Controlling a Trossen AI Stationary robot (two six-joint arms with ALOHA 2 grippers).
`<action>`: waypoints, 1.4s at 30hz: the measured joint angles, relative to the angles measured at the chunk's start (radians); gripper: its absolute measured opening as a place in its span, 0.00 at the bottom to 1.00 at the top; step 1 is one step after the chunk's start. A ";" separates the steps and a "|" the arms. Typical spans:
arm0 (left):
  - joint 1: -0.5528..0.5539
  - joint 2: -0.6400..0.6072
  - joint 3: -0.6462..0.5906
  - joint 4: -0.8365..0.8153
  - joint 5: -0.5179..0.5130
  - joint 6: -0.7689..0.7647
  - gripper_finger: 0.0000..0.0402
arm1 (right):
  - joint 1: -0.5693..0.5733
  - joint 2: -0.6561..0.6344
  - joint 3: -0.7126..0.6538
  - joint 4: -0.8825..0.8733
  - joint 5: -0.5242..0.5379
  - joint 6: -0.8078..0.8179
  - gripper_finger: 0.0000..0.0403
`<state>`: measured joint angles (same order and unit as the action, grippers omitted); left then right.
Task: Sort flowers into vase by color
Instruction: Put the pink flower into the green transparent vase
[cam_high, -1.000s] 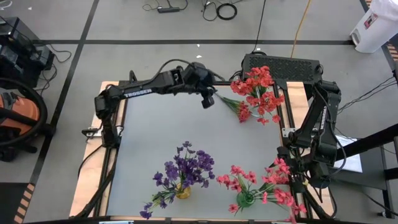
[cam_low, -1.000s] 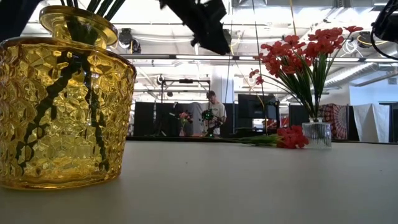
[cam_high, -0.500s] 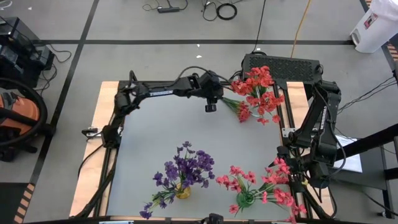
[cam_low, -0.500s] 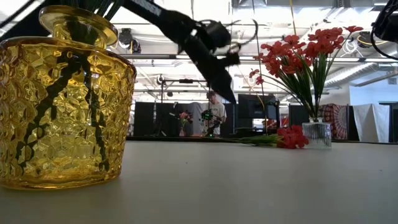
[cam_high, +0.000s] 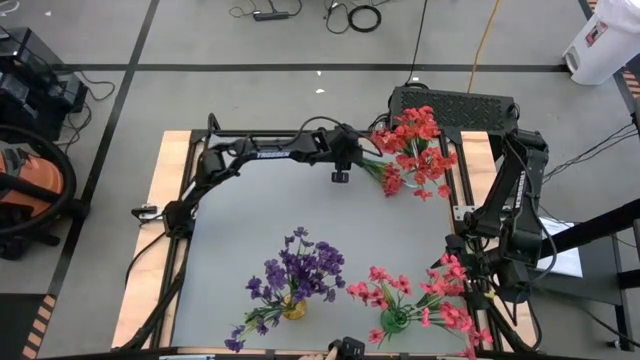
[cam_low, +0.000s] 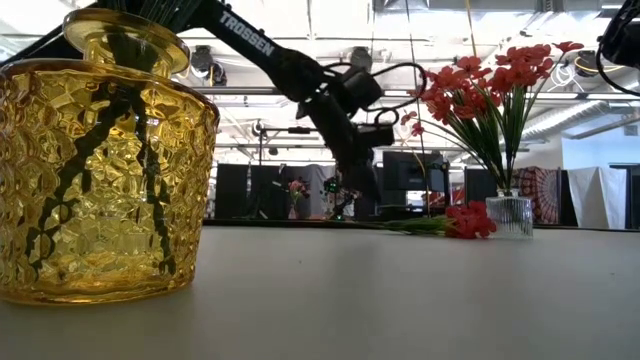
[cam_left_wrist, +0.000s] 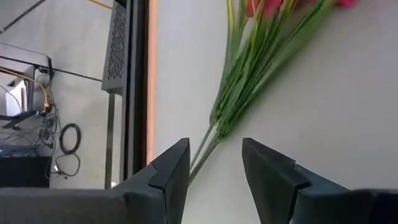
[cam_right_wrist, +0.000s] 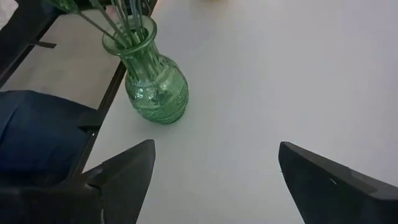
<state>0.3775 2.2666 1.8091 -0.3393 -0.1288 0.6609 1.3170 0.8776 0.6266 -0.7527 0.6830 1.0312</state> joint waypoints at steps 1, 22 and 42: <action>0.000 0.006 0.000 0.003 -0.001 0.000 0.39 | 0.000 0.000 0.000 0.000 0.002 0.004 0.83; 0.009 0.022 -0.001 -0.097 -0.087 0.025 0.39 | 0.000 0.000 0.000 0.001 0.044 -0.021 0.83; -0.159 0.021 -0.001 -0.097 -0.451 -0.026 0.39 | -0.047 0.059 0.000 -0.127 0.137 0.127 0.83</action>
<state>0.2181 2.2874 1.8084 -0.4368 -0.5794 0.6345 1.2698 0.9363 0.6266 -0.8796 0.8196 1.1581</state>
